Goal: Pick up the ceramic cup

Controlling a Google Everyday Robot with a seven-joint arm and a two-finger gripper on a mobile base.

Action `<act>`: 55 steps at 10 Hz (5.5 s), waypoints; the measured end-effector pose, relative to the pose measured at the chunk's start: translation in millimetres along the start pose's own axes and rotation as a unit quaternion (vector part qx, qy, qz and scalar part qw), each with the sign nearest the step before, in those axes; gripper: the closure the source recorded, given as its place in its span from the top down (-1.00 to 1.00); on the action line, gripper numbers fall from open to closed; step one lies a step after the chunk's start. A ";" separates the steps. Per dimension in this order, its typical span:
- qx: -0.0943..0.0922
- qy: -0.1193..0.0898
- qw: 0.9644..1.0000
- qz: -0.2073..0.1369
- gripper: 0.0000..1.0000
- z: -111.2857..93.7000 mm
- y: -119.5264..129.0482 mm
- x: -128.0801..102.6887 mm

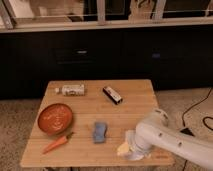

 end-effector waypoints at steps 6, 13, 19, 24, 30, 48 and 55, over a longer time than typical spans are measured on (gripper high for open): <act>-0.009 -0.009 1.000 -0.001 0.60 10.5 3.7 18.5; -0.023 -0.023 0.999 -0.006 0.60 26.7 10.0 32.6; -0.041 -0.028 0.999 -0.002 0.60 40.2 13.8 38.6; -0.052 -0.036 0.998 0.003 0.60 52.4 18.6 40.0; -0.061 -0.044 0.997 0.005 0.12 61.7 21.4 39.5; -0.058 -0.047 0.997 0.001 -0.97 41.8 16.7 51.9; -0.057 -0.041 0.998 0.000 -0.97 23.9 12.4 61.5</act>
